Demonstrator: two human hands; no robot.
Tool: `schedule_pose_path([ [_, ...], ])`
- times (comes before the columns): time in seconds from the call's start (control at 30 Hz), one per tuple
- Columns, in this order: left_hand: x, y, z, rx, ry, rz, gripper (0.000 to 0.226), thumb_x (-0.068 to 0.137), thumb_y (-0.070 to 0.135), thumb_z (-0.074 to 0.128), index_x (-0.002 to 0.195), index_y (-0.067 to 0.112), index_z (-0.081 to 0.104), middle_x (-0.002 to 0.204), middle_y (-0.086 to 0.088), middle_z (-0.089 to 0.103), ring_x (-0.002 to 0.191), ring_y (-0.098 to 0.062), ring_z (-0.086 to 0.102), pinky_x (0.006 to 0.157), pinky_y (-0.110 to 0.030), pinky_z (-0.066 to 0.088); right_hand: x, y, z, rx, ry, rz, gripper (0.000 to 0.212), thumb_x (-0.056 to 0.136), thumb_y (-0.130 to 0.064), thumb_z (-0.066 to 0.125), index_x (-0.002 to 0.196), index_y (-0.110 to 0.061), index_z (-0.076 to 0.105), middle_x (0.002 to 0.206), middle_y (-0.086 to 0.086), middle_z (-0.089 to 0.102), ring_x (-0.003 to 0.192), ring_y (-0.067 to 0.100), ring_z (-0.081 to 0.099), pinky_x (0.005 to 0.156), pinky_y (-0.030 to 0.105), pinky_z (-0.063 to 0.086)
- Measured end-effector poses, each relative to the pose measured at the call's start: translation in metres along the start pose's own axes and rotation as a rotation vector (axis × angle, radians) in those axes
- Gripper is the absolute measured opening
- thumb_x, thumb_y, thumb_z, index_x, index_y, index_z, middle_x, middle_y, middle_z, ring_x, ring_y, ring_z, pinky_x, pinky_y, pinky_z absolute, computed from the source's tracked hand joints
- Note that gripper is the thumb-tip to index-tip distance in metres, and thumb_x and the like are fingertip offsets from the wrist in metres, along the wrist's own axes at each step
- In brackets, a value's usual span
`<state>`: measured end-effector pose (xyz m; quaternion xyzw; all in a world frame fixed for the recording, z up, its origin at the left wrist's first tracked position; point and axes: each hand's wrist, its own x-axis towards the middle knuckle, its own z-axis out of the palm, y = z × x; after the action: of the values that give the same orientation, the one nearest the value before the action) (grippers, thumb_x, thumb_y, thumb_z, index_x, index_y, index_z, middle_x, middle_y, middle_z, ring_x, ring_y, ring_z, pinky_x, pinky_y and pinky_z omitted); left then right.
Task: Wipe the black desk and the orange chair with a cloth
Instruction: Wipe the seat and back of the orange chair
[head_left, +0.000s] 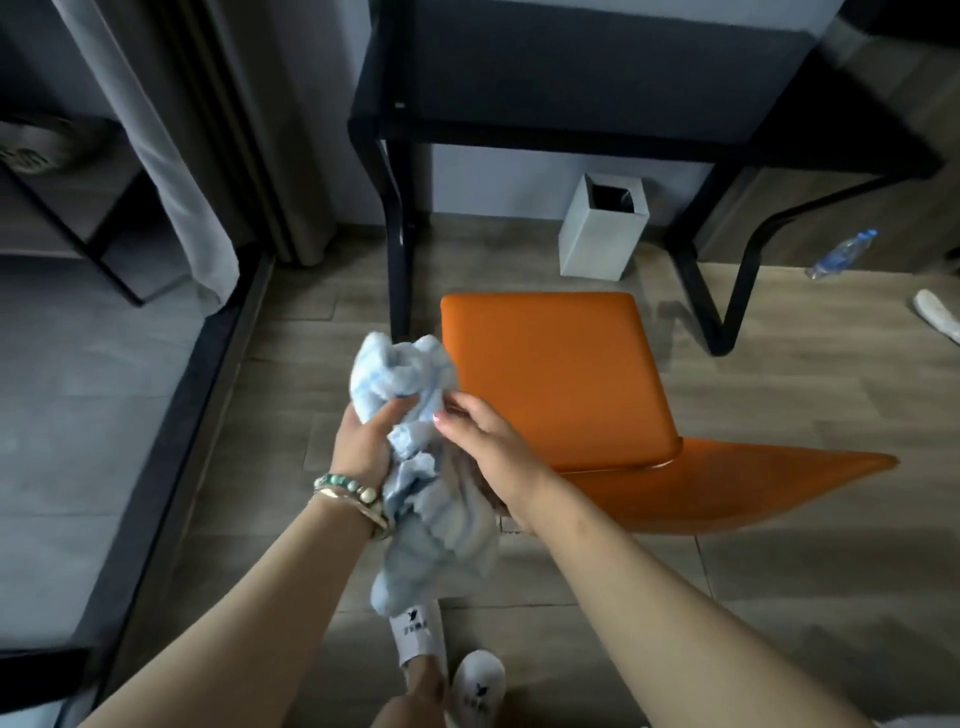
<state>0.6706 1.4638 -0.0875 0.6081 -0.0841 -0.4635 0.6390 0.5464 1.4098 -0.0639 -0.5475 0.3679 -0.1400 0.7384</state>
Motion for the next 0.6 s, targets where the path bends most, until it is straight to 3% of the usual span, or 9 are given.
schedule_pose_path([
  [0.07, -0.005, -0.005, -0.019, 0.06, 0.097, 0.021, 0.056, 0.053, 0.033, 0.074, 0.104, 0.012, 0.064, 0.091, -0.01, 0.067, 0.083, -0.025, 0.063, 0.078, -0.035, 0.051, 0.003, 0.002, -0.003, -0.106, 0.108, 0.033, 0.015, 0.094, -0.02, 0.056, 0.109, -0.022, 0.056, 0.099, -0.006, 0.064, 0.083, 0.002, 0.058, 0.07, 0.008, 0.045],
  [0.13, -0.004, -0.008, -0.035, 0.094, 0.164, 0.054, 0.052, 0.058, 0.033, 0.07, 0.106, 0.014, 0.063, 0.096, -0.009, 0.066, 0.089, -0.025, 0.062, 0.084, -0.038, 0.048, 0.011, 0.006, -0.009, -0.189, 0.25, 0.073, 0.021, 0.091, -0.024, 0.059, 0.112, -0.019, 0.059, 0.112, 0.004, 0.065, 0.088, 0.01, 0.056, 0.066, 0.015, 0.042],
  [0.23, 0.009, -0.004, -0.05, 0.126, 0.22, 0.053, 0.043, 0.067, 0.028, 0.073, 0.106, 0.013, 0.063, 0.094, -0.008, 0.065, 0.088, -0.023, 0.06, 0.084, -0.036, 0.047, 0.026, 0.008, -0.02, -0.243, 0.352, 0.138, 0.015, 0.089, -0.027, 0.058, 0.104, -0.023, 0.058, 0.114, 0.005, 0.064, 0.09, 0.016, 0.055, 0.062, 0.022, 0.038],
  [0.4, 0.068, 0.002, -0.069, 0.203, 0.209, 0.019, 0.037, 0.081, 0.018, 0.069, 0.113, 0.003, 0.061, 0.09, -0.009, 0.065, 0.081, -0.023, 0.061, 0.077, -0.033, 0.05, 0.072, 0.007, -0.033, -0.546, 0.24, 0.312, 0.02, 0.092, -0.028, 0.054, 0.11, -0.019, 0.058, 0.094, -0.004, 0.053, 0.095, 0.019, 0.05, 0.076, 0.026, 0.037],
  [0.5, 0.113, 0.011, -0.072, 0.262, 0.152, -0.008, 0.03, 0.082, 0.017, 0.068, 0.108, 0.003, 0.06, 0.082, -0.008, 0.063, 0.069, -0.018, 0.059, 0.055, -0.02, 0.05, 0.12, 0.007, -0.04, -0.624, 0.317, 0.329, 0.012, 0.091, -0.025, 0.052, 0.101, -0.023, 0.059, 0.101, -0.002, 0.055, 0.095, 0.018, 0.05, 0.077, 0.025, 0.038],
  [0.6, 0.171, 0.021, -0.072, 0.313, 0.07, -0.05, 0.035, 0.08, 0.02, 0.07, 0.109, 0.004, 0.06, 0.088, -0.011, 0.066, 0.072, -0.021, 0.061, 0.058, -0.025, 0.049, 0.177, 0.022, -0.041, -0.667, 0.442, 0.408, 0.007, 0.088, -0.029, 0.049, 0.089, -0.027, 0.055, 0.105, 0.003, 0.063, 0.101, 0.027, 0.057, 0.09, 0.035, 0.045],
])
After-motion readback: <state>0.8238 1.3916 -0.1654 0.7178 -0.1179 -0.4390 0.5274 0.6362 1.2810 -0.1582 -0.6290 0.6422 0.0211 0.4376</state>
